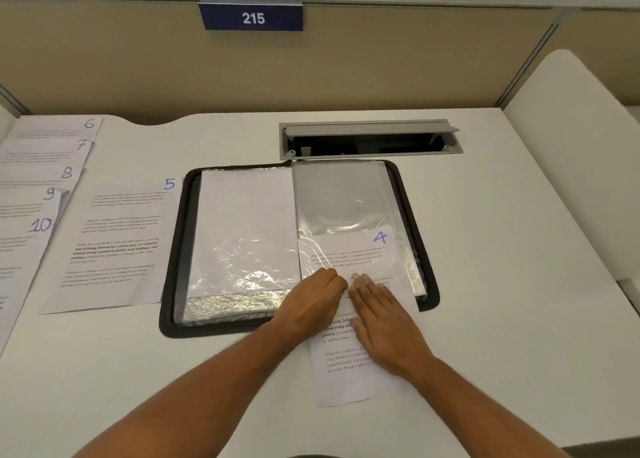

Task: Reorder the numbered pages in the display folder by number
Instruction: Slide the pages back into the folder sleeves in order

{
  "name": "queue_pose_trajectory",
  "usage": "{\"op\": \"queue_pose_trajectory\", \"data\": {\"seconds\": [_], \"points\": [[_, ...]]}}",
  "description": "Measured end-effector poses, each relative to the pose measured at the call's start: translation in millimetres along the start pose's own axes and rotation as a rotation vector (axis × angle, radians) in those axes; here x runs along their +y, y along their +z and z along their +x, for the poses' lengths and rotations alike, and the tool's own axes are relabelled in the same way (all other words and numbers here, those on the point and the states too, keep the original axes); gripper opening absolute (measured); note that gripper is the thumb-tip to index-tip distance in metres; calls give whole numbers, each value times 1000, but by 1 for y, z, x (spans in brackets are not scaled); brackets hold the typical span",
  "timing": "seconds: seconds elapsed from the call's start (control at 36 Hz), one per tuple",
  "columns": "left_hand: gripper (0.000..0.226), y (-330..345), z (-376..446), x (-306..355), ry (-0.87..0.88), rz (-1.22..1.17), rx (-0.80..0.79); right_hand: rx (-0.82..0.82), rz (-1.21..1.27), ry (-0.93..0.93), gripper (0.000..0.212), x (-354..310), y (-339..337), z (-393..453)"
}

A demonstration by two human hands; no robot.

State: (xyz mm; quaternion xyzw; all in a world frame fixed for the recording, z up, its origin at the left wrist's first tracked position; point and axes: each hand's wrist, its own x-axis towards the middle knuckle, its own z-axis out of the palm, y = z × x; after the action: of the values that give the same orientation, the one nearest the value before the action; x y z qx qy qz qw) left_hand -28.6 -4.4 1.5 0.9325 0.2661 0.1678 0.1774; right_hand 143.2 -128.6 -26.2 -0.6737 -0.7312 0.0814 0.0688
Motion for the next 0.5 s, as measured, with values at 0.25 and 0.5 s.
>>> {"op": "queue_pose_trajectory", "data": {"seconds": [0.25, 0.5], "points": [[18, 0, -3, 3, 4, 27, -12, -44, 88, 41, 63, 4, -3, 32], [11, 6, -4, 1, -32, 78, -24, -6, 46, 44, 66, 12, 0, 51]]}}
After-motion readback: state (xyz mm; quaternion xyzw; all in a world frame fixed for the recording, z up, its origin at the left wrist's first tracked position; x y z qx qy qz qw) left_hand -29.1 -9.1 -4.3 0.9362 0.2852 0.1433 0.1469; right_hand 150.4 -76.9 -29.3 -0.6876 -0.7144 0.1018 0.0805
